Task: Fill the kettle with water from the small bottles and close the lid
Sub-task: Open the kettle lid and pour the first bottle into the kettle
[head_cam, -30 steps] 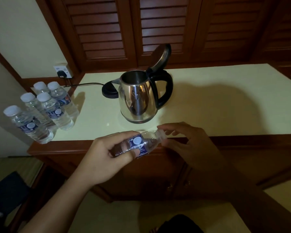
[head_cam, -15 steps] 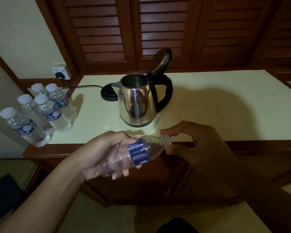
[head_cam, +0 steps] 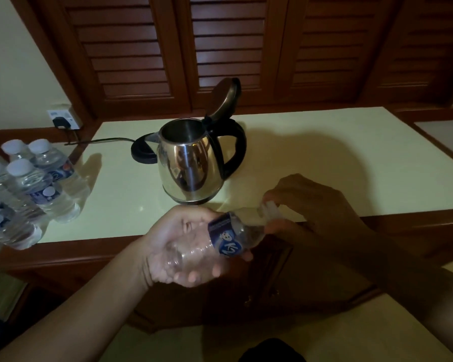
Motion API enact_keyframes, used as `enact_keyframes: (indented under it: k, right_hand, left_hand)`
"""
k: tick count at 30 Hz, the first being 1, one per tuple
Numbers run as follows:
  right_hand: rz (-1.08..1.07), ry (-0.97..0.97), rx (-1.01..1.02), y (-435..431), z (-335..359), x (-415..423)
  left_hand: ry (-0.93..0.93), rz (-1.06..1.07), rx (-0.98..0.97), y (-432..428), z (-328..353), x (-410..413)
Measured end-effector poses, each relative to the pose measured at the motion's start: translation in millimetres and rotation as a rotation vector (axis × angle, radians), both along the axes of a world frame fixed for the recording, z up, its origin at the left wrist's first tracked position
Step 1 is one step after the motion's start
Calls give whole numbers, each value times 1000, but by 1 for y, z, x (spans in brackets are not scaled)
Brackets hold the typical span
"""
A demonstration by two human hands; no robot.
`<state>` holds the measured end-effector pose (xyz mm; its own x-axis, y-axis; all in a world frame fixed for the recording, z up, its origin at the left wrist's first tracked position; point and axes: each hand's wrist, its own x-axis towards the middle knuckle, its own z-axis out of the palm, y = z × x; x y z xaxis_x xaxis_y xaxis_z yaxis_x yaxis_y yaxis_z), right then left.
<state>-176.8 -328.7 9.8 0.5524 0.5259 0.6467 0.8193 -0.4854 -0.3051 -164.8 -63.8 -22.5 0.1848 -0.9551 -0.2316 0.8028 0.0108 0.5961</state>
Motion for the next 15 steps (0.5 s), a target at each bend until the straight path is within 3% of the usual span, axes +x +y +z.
enact_keyframes:
  k: [3,8,10,13,15]
  right_hand:
    - [30,-86,105,-2,6,7]
    - [-179,52,169,-24,13,19]
    - [-289,132,144,-37,14,27]
    - [-515,451,64,-57,9,37]
    - [-635,689,140,-73,7,45]
  left_hand:
    - [53,-39,-12,-24,-2,8]
    - [-39,84,0,-58,16,27]
    - [-314,286,224,-72,23,38]
    - [-1029,515,446,-94,23,54]
    - [-1477,629,507,-112,18,60]
